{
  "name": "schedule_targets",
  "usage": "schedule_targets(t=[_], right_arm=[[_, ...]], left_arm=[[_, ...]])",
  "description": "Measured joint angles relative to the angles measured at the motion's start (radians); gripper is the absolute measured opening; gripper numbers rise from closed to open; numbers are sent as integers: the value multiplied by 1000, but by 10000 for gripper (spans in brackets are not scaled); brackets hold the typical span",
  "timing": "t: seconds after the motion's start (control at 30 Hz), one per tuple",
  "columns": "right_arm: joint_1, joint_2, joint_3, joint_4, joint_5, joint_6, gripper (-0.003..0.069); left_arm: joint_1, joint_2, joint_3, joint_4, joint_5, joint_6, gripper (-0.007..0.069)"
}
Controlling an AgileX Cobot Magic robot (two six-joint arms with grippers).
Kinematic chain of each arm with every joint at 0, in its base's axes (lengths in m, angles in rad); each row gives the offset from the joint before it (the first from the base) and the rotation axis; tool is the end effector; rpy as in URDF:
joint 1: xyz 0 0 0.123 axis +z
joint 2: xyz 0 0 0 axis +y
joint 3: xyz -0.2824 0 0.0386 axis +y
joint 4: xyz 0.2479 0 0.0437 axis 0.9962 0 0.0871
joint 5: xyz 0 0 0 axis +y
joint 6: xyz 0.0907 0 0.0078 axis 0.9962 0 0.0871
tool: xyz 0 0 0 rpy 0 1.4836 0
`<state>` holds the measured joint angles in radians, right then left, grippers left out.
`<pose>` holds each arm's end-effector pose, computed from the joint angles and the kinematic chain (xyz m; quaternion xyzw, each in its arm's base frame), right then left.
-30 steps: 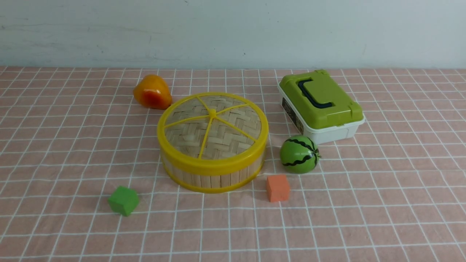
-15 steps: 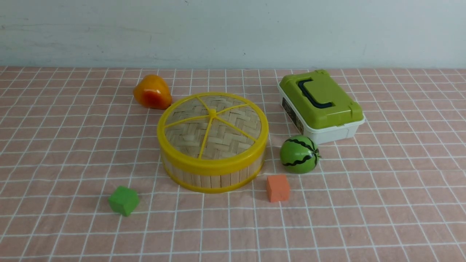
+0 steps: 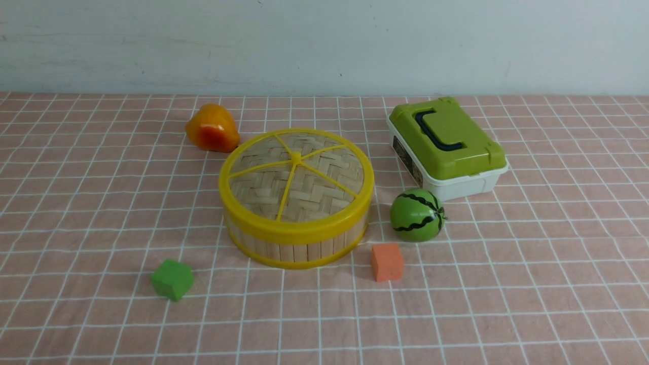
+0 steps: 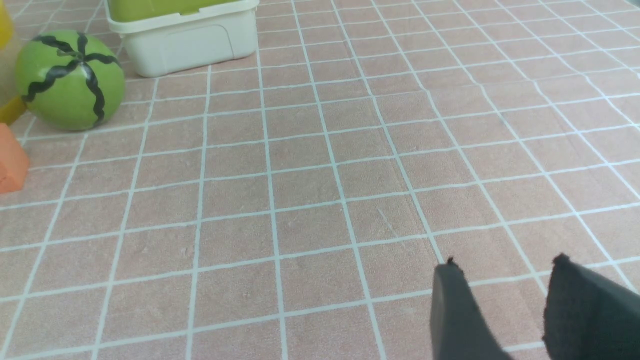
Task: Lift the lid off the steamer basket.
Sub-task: Use the left arm to lift the lid of the steamer
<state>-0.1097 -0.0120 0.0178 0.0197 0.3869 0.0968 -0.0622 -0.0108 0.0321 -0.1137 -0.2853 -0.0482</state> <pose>0.0518 -0.0050 0.1730 0.0882 0.8016 0.0046 0.5913 0.0516 -0.0003 0.2280 -0.0403 0.5721 -0.0806 0.8152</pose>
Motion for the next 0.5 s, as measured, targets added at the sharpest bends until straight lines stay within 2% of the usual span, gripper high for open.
schedule_targets(t=[0.1,0.23,0.3,0.4,0.47,0.5], right_arm=[[0,0,0,0,0,0,241],[0,0,0,0,0,0,241],[0,0,0,0,0,0,241],[0,0,0,0,0,0,241],[0,0,0,0,0,0,241],[0,0,0,0,0,0,241]], left_arm=[[0,0,0,-16,-84,-19,165],[0,0,-8,-91,-188,-233,142],[0,0,-41,-99,-163,-278,96],[0,11,-158,-85,-44,-259,-3],[0,73,-269,-81,74,-218,-13],[0,81,-279,-81,86,-213,-13]])
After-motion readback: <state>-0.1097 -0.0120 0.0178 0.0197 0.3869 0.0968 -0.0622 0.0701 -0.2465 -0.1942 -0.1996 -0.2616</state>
